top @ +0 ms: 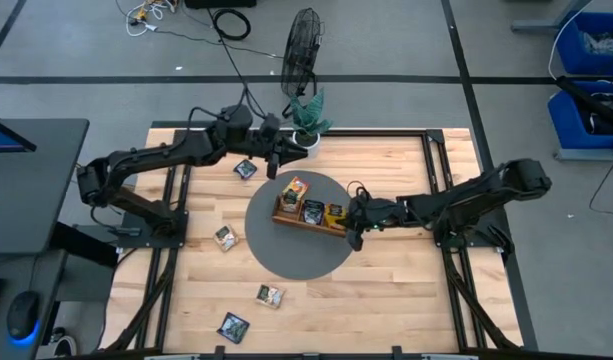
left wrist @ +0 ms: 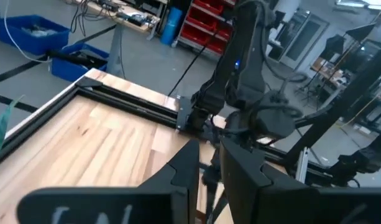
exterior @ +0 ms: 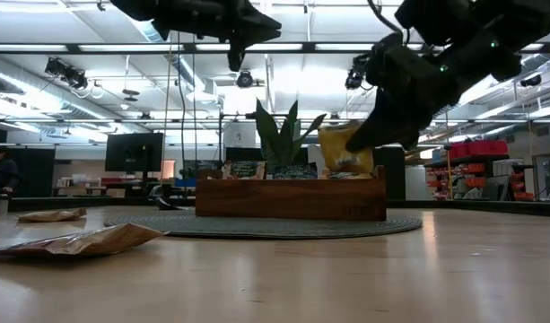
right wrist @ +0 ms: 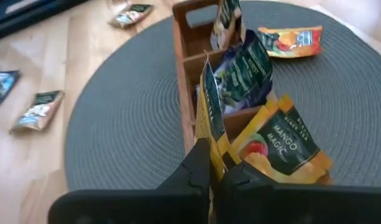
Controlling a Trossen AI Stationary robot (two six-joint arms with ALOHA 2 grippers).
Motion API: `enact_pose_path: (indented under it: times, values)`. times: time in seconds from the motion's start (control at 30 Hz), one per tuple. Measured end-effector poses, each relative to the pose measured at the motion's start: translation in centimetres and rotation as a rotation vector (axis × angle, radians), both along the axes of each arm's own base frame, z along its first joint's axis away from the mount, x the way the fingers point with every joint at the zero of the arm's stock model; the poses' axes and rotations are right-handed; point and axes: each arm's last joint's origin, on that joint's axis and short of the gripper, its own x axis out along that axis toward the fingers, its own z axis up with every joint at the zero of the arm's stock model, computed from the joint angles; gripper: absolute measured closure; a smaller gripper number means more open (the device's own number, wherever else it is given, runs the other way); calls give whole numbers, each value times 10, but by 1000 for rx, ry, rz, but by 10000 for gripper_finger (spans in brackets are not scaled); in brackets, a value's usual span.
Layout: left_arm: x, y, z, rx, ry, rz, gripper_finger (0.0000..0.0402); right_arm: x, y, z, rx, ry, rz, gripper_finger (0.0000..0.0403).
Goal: Pick & Place Tea
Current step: Put the yellow tea bag into the right section of the wooden organizer
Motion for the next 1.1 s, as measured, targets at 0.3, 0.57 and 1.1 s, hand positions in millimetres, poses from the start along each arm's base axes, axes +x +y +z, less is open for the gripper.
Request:
enact_pose_path:
  times: [0.3,0.57,1.1]
  values:
    - [-14,-3,8,-1,-31,7,335,5,-2,-18,6,68,-21,403]
    - [-24,3,15,7,-48,27,335,7,-2,-19,-10,73,-50,386]
    - [-24,2,15,3,-48,0,335,12,-4,-10,-80,69,-95,255]
